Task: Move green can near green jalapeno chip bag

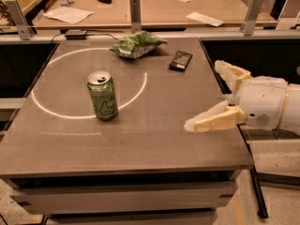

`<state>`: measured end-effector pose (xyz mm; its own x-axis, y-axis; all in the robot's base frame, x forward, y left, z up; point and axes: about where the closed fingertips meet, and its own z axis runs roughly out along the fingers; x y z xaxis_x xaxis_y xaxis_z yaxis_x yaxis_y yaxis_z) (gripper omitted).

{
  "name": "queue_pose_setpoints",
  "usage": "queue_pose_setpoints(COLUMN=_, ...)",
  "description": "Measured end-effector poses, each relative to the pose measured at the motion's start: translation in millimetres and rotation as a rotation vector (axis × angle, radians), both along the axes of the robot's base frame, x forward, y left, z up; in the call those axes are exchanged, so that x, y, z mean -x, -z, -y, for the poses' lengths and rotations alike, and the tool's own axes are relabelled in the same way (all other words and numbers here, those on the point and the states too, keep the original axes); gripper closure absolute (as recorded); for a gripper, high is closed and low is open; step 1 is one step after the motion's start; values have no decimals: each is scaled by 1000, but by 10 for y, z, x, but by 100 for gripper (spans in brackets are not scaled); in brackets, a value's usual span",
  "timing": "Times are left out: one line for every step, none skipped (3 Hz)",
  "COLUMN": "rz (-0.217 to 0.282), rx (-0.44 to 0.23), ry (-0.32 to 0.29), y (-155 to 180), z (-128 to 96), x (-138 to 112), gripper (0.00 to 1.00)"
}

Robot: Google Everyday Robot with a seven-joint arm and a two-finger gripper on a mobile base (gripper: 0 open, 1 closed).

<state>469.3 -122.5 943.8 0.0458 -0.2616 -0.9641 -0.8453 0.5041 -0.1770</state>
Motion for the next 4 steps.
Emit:
queue_pose_setpoints(rz=23, rx=6, ry=-31, y=42, z=-342, x=-22, gripper=0)
queue_pose_setpoints(rz=30, rx=-3, ry=-90, y=88, z=-683, x=-60, gripper=0)
queue_pose_setpoints(rz=19, rx=-8, ry=-149, y=148, z=-962, x=-79, gripper=0)
queue_pose_setpoints(rz=18, rx=-8, ry=-157, y=146, z=-1001, x=-78, gripper=0)
